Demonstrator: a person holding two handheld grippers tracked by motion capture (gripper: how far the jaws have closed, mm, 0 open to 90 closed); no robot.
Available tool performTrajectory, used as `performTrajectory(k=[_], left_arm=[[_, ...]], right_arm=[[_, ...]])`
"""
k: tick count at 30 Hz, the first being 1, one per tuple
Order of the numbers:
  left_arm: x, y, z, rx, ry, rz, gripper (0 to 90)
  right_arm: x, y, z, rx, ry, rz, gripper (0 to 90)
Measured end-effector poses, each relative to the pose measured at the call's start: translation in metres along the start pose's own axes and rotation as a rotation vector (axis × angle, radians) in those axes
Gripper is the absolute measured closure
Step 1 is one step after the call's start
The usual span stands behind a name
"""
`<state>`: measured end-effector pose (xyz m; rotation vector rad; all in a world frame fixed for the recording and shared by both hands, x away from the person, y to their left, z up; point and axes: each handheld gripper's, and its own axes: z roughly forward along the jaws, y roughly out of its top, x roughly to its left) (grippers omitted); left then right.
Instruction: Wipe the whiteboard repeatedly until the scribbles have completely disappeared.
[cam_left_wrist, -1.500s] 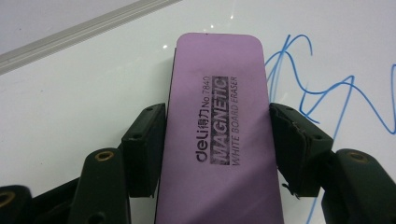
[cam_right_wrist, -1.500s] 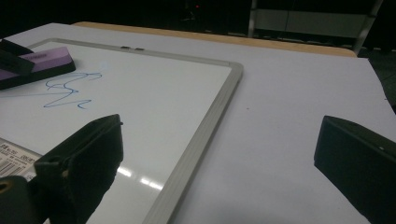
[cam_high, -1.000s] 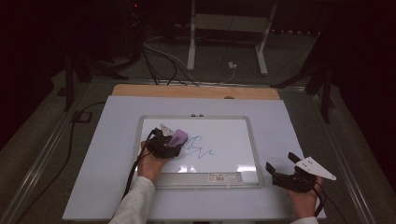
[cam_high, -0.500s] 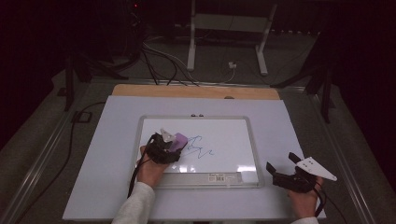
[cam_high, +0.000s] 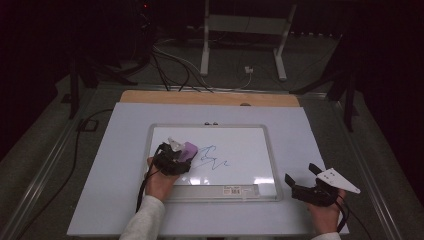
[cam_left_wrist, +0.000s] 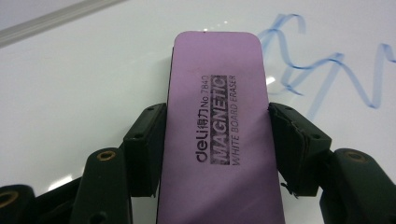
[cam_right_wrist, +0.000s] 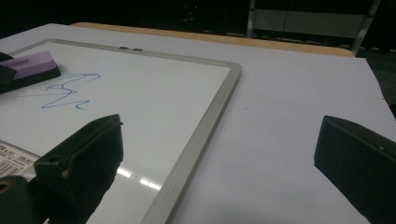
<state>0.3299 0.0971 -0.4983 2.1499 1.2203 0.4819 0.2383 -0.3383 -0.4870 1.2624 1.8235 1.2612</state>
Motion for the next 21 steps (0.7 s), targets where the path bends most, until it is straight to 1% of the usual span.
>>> performTrajectory(k=[1, 3, 4, 5, 9, 11, 13, 15, 17, 19, 21], left_arm=[[-0.003, 0.000, 0.000, 0.000, -0.005, 0.006, 41.8], [-0.004, 0.000, -0.001, 0.002, 0.001, 0.021, 41.8], [-0.003, 0.000, 0.000, 0.000, -0.005, 0.013, 41.8], [-0.002, 0.000, 0.000, -0.002, -0.003, 0.008, 41.8], [0.008, 0.002, 0.002, -0.003, 0.057, -0.015, 41.8], [0.014, 0.003, 0.004, -0.007, 0.072, -0.041, 41.8], [0.017, 0.004, 0.006, -0.008, 0.071, -0.059, 41.8], [0.015, 0.005, 0.006, -0.005, 0.083, -0.049, 41.8], [0.009, 0.005, 0.006, -0.007, 0.063, -0.037, 41.8], [0.000, 0.006, 0.006, -0.007, 0.047, -0.015, 41.8], [-0.010, 0.007, 0.007, -0.010, 0.016, 0.002, 41.8]], right_arm=[[0.000, 0.000, 0.000, 0.000, 0.000, 0.000, 2.0], [0.000, 0.000, 0.000, -0.001, 0.000, 0.000, 2.0], [0.000, 0.000, 0.000, -0.001, 0.000, 0.000, 2.0], [0.000, 0.000, 0.000, -0.001, 0.000, 0.000, 2.0], [0.000, 0.000, 0.000, -0.002, -0.002, 0.001, 2.0], [-0.001, 0.000, 0.000, -0.002, -0.002, 0.002, 2.0], [-0.001, 0.000, 0.000, -0.002, -0.002, 0.000, 2.0], [-0.001, 0.000, 0.000, -0.002, -0.001, 0.000, 2.0], [0.000, 0.000, 0.000, -0.001, -0.001, 0.002, 2.0], [0.000, 0.000, 0.000, 0.000, -0.001, 0.000, 2.0], [0.000, 0.000, 0.000, 0.000, 0.000, -0.002, 2.0]])
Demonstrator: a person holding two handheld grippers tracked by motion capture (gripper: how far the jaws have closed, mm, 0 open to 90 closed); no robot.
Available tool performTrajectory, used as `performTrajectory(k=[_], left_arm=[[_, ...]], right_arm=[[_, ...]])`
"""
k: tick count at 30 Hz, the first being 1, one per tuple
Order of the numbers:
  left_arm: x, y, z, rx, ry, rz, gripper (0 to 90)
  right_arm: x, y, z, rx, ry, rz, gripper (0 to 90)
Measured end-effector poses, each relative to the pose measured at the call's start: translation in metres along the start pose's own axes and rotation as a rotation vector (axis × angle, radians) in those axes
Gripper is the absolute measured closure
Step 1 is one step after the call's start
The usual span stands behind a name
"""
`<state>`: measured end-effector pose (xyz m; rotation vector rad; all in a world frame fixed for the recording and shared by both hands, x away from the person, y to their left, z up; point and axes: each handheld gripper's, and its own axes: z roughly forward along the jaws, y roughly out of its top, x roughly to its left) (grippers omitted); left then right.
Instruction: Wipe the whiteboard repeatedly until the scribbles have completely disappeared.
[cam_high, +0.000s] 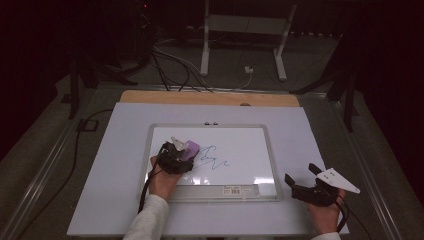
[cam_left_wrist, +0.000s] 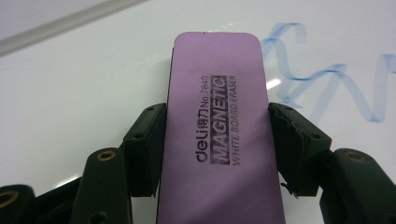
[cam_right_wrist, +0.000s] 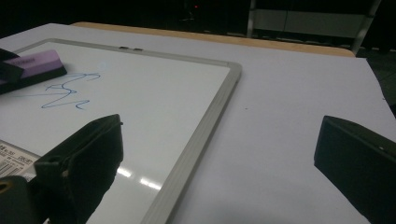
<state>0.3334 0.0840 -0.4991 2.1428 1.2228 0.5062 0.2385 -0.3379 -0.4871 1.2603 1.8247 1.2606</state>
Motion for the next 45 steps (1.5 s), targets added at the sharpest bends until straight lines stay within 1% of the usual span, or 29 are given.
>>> performTrajectory(k=[2, 3, 4, 6, 8, 12, 14, 16, 18, 19, 20, 21, 23, 24, 25, 26, 27, 28, 29, 30, 32, 36, 37, 38, 39, 40, 42, 44, 45], left_arm=[[-0.010, 0.001, 0.001, -0.001, -0.024, 0.027, 41.8], [-0.014, 0.002, 0.001, -0.002, -0.026, 0.039, 41.8], [-0.016, 0.003, 0.001, 0.000, -0.025, 0.049, 41.8], [-0.016, 0.005, 0.003, 0.000, -0.022, 0.051, 41.8], [-0.012, 0.006, 0.005, 0.000, -0.010, 0.042, 41.8], [0.001, 0.010, 0.009, 0.003, 0.048, 0.011, 41.8], [0.007, 0.011, 0.010, 0.005, 0.062, -0.015, 41.8], [0.010, 0.012, 0.011, 0.009, 0.059, -0.031, 41.8], [0.006, 0.013, 0.012, 0.004, 0.064, -0.032, 41.8], [0.004, 0.013, 0.012, 0.006, 0.044, -0.031, 41.8], [0.004, 0.013, 0.012, 0.006, 0.044, -0.031, 41.8], [-0.005, 0.013, 0.012, 0.003, 0.024, -0.008, 41.8], [-0.016, 0.014, 0.012, 0.002, -0.018, 0.005, 41.8], [-0.023, 0.013, 0.011, 0.000, -0.031, 0.026, 41.8], [-0.023, 0.013, 0.011, 0.000, -0.031, 0.026, 41.8], [-0.032, 0.013, 0.010, 0.000, -0.048, 0.048, 41.8], [-0.034, 0.013, 0.010, 0.001, -0.041, 0.065, 41.8], [-0.035, 0.014, 0.010, 0.004, -0.035, 0.068, 41.8], [-0.034, 0.015, 0.010, 0.005, -0.036, 0.063, 41.8], [-0.031, 0.015, 0.011, 0.006, -0.026, 0.057, 41.8], [-0.023, 0.016, 0.012, 0.009, 0.007, 0.032, 41.8], [-0.001, 0.017, 0.014, 0.018, 0.079, -0.026, 41.8], [-0.001, 0.017, 0.014, 0.018, 0.079, -0.026, 41.8], [0.011, 0.017, 0.015, 0.021, 0.107, -0.060, 41.8], [0.011, 0.017, 0.015, 0.021, 0.107, -0.060, 41.8], [0.018, 0.018, 0.016, 0.021, 0.107, -0.090, 41.8], [0.020, 0.019, 0.016, 0.022, 0.104, -0.103, 41.8], [0.018, 0.019, 0.016, 0.023, 0.108, -0.097, 41.8], [0.016, 0.019, 0.017, 0.024, 0.089, -0.098, 41.8]], right_arm=[[0.000, 0.000, 0.000, 0.000, 0.000, 0.000, 2.0], [0.000, 0.000, 0.000, 0.000, 0.000, 0.000, 2.0], [0.000, 0.000, 0.000, 0.000, 0.000, 0.000, 2.0], [0.000, 0.000, 0.000, -0.001, -0.001, 0.002, 2.0], [-0.001, 0.000, -0.001, -0.002, -0.002, 0.003, 2.0], [-0.001, 0.000, -0.001, -0.002, -0.003, 0.004, 2.0], [-0.002, 0.000, -0.001, -0.002, -0.003, 0.003, 2.0], [-0.002, 0.000, -0.001, -0.002, -0.003, 0.004, 2.0], [-0.001, 0.000, 0.000, -0.002, -0.002, 0.003, 2.0], [-0.001, 0.000, 0.000, -0.001, -0.002, 0.002, 2.0], [-0.001, 0.000, 0.000, -0.001, -0.002, 0.002, 2.0], [0.000, 0.000, 0.000, 0.002, 0.000, -0.001, 2.0], [0.000, 0.000, 0.001, 0.001, 0.000, -0.003, 2.0], [0.000, 0.000, 0.000, 0.001, 0.000, -0.001, 2.0], [0.000, 0.000, 0.000, 0.001, 0.000, -0.001, 2.0], [0.000, 0.000, 0.000, 0.000, 0.000, 0.001, 2.0], [-0.001, 0.000, 0.000, -0.001, -0.001, 0.003, 2.0], [-0.001, 0.000, 0.000, -0.001, -0.002, 0.003, 2.0], [-0.001, 0.000, 0.000, -0.002, -0.002, 0.004, 2.0], [-0.001, 0.000, 0.000, -0.002, -0.002, 0.004, 2.0], [-0.001, 0.000, -0.001, -0.003, -0.003, 0.004, 2.0], [-0.002, 0.000, -0.001, -0.003, -0.003, 0.005, 2.0], [-0.002, 0.000, -0.001, -0.002, -0.003, 0.005, 2.0], [-0.002, 0.000, -0.001, -0.002, -0.003, 0.004, 2.0], [-0.002, 0.000, -0.001, -0.002, -0.003, 0.004, 2.0], [-0.002, 0.000, -0.001, -0.002, -0.003, 0.004, 2.0], [-0.001, 0.000, -0.001, -0.002, -0.003, 0.004, 2.0], [-0.001, 0.000, 0.000, -0.002, -0.002, 0.002, 2.0], [-0.001, 0.000, 0.000, -0.002, -0.002, 0.002, 2.0]])
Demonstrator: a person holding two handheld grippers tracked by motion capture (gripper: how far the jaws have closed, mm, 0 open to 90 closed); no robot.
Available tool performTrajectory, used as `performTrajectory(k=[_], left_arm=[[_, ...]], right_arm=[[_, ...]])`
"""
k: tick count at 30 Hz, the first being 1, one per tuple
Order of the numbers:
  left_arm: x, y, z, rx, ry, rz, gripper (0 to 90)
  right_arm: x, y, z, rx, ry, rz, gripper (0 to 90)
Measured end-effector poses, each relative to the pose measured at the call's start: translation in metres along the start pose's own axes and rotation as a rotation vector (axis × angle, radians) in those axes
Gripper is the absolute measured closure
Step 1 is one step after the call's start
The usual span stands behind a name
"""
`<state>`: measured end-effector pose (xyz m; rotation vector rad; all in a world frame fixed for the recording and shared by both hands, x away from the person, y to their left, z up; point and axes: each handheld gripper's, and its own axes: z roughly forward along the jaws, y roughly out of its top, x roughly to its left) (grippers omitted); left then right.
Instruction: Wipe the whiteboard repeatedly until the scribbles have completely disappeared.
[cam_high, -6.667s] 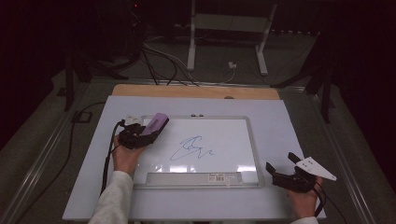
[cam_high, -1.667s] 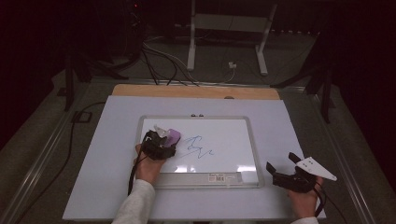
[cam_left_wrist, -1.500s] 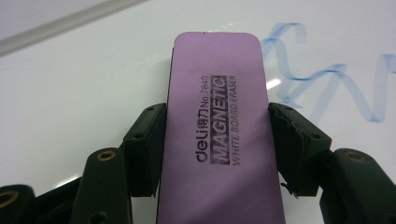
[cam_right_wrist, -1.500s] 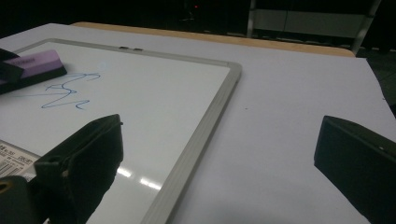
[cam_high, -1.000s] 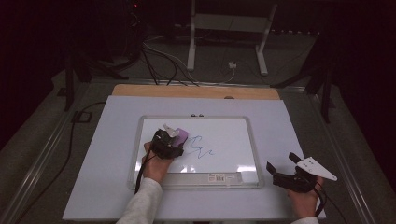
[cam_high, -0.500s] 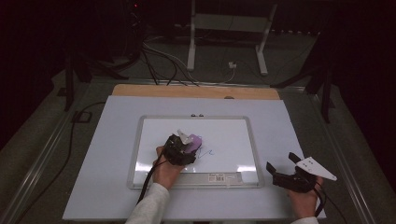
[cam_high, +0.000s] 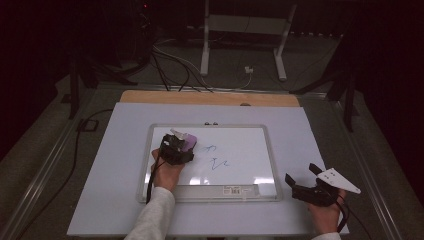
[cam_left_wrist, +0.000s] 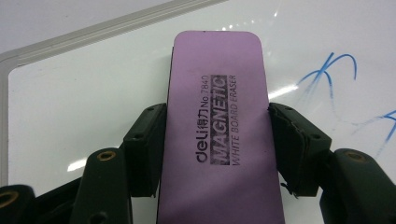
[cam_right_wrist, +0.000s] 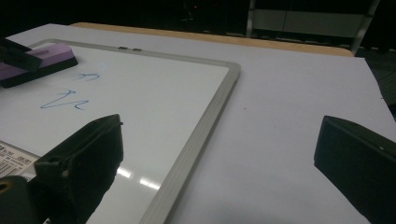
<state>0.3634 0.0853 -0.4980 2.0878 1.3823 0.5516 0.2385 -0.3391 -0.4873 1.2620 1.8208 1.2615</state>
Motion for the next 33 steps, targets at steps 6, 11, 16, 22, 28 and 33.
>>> performTrajectory(k=[6, 11, 16, 22, 28, 33], left_arm=[[-0.030, -0.002, -0.004, 0.006, -0.072, 0.094, 41.8], [-0.046, -0.004, -0.008, 0.003, -0.095, 0.149, 41.8], [-0.027, 0.002, -0.003, 0.011, -0.003, 0.111, 41.8], [-0.007, 0.007, 0.003, 0.023, 0.029, 0.030, 41.8], [-0.025, 0.006, 0.001, 0.022, -0.026, 0.086, 41.8], [-0.050, 0.001, -0.004, 0.008, -0.091, 0.163, 41.8]], right_arm=[[0.000, 0.000, 0.000, 0.003, 0.000, -0.002, 2.0], [0.000, 0.000, 0.000, 0.000, 0.000, 0.000, 2.0], [-0.001, 0.000, -0.001, -0.002, -0.002, 0.002, 2.0], [-0.001, 0.000, 0.000, 0.001, -0.002, 0.003, 2.0], [0.000, 0.000, 0.000, 0.002, 0.001, -0.002, 2.0], [0.000, 0.000, 0.000, 0.001, 0.000, -0.002, 2.0]])
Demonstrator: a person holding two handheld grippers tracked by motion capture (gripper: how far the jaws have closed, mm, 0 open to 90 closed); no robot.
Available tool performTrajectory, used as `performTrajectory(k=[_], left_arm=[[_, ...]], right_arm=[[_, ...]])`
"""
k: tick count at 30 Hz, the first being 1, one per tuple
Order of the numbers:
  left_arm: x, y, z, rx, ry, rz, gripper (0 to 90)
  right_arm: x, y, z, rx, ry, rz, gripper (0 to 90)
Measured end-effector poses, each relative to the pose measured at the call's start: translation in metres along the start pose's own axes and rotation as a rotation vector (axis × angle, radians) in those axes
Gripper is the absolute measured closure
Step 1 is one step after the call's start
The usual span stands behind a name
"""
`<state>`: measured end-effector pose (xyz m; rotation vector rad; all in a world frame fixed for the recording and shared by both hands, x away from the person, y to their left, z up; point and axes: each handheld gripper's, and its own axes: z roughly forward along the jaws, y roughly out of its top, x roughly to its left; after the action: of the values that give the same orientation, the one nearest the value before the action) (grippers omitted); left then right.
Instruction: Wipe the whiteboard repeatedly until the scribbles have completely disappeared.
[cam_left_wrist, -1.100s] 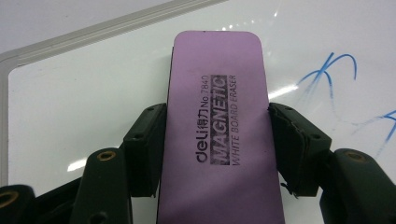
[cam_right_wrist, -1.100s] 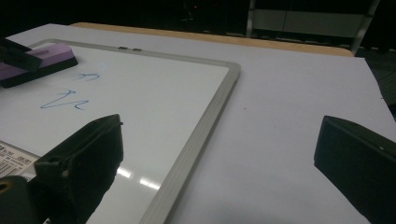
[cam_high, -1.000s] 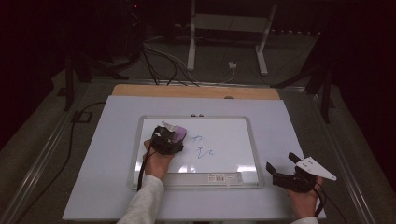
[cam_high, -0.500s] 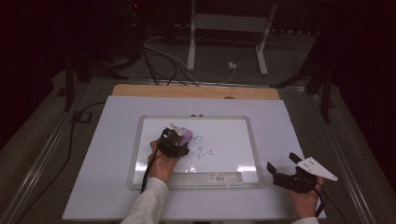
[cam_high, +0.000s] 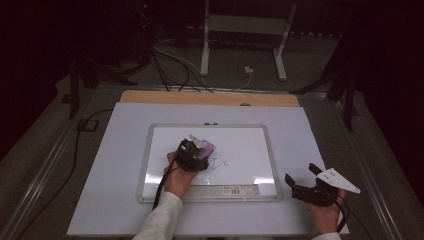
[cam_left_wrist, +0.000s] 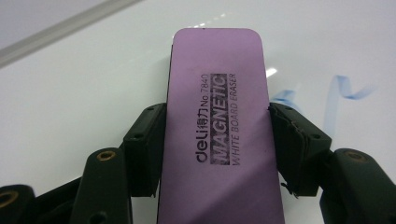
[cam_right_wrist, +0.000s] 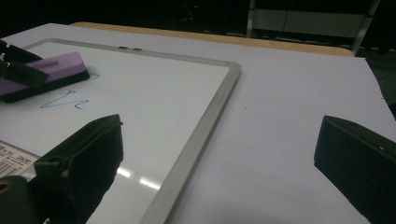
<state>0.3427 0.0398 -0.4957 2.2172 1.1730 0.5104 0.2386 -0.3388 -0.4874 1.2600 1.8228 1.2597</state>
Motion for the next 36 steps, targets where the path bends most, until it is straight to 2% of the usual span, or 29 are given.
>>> performTrajectory(k=[3, 5, 6, 7, 8, 9, 13, 17, 18, 20, 22, 26, 30, 32, 34, 36], left_arm=[[0.003, 0.001, 0.002, 0.002, -0.006, -0.015, 41.8], [0.005, 0.002, 0.003, 0.003, 0.007, -0.020, 41.8], [0.010, 0.006, 0.006, 0.011, 0.036, -0.030, 41.8], [0.010, 0.006, 0.006, 0.011, 0.036, -0.030, 41.8], [0.018, 0.011, 0.010, 0.015, 0.066, -0.052, 41.8], [0.021, 0.012, 0.012, 0.017, 0.074, -0.067, 41.8], [0.027, 0.017, 0.017, 0.020, 0.081, -0.102, 41.8], [0.021, 0.017, 0.016, 0.021, 0.051, -0.083, 41.8], [0.012, 0.018, 0.015, 0.023, 0.040, -0.042, 41.8], [0.002, 0.018, 0.013, 0.022, 0.009, 0.005, 41.8], [-0.004, 0.019, 0.013, 0.021, 0.009, 0.033, 41.8], [0.001, 0.021, 0.016, 0.021, 0.011, 0.002, 41.8], [0.016, 0.027, 0.021, 0.046, 0.110, -0.034, 41.8], [0.020, 0.028, 0.022, 0.048, 0.096, -0.067, 41.8], [0.018, 0.028, 0.021, 0.049, 0.101, -0.049, 41.8], [0.012, 0.028, 0.021, 0.046, 0.075, -0.027, 41.9]], right_arm=[[0.000, 0.000, 0.000, -0.001, 0.001, 0.000, 2.0], [0.000, 0.000, 0.000, 0.000, 0.001, 0.000, 2.0], [0.000, 0.000, 0.000, 0.000, 0.000, 0.000, 2.0], [0.000, 0.000, 0.000, 0.000, 0.000, 0.001, 2.0], [0.000, 0.000, 0.000, 0.000, -0.002, 0.002, 2.0], [0.000, 0.000, 0.000, 0.000, -0.002, 0.002, 2.0], [-0.001, 0.000, -0.001, 0.001, -0.002, 0.005, 2.0], [0.000, 0.000, 0.000, 0.002, 0.000, 0.002, 2.0], [0.000, 0.000, 0.000, 0.002, -0.001, -0.001, 2.0], [0.000, 0.000, 0.000, 0.002, 0.000, 0.000, 2.0], [0.000, 0.000, 0.000, 0.002, 0.000, 0.000, 2.0], [0.000, 0.000, 0.000, 0.002, 0.000, -0.002, 2.0], [-0.001, 0.000, -0.001, 0.003, -0.003, 0.005, 2.0], [-0.002, -0.001, -0.001, 0.001, -0.002, 0.003, 2.0], [-0.002, -0.001, 0.000, 0.002, -0.002, 0.003, 2.0], [-0.001, -0.001, 0.000, 0.004, -0.001, 0.001, 2.0]])
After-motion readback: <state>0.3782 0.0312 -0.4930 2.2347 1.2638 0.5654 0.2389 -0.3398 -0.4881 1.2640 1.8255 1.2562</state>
